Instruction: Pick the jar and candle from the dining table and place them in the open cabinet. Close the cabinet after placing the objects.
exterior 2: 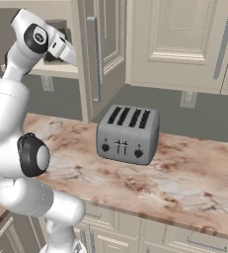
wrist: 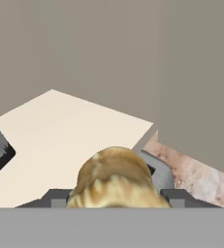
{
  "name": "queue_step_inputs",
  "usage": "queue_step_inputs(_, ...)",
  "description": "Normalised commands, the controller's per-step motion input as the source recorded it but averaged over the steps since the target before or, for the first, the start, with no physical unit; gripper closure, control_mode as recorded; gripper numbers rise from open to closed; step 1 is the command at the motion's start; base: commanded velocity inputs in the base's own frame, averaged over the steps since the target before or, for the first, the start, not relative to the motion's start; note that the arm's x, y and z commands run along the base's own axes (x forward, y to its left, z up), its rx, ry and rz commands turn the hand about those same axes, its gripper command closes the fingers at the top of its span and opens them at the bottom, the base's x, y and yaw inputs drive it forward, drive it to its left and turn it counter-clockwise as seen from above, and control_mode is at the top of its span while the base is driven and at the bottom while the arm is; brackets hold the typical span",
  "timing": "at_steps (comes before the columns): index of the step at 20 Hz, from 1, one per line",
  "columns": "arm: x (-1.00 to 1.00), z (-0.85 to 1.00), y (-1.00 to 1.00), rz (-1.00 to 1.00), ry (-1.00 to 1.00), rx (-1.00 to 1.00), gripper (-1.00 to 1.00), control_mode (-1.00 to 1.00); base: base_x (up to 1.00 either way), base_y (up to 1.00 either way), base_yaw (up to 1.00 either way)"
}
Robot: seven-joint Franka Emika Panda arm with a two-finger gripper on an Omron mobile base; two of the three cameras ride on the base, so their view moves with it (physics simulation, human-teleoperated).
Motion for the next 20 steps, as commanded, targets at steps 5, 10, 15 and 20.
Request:
queue_step_inputs(5,-0.05,-0.34,-0.02,0.00,-0.02,0.00,1.00,-1.00,0.00,0.00,0.00)
queue_step_inputs(10,-0.12,-0.27,-0.15,0.00,-0.10,0.02,1.00,-1.00,0.00,0.00,0.00)
queue_step_inputs(15,0.03,0.11,-0.05,0.00,-0.08,0.06,1.00,-1.00,0.00,0.00,0.00)
queue_step_inputs(20,0.06,0.18,-0.01,0.00,-0.03,0.11,1.00,-1.00,0.00,0.00,0.00)
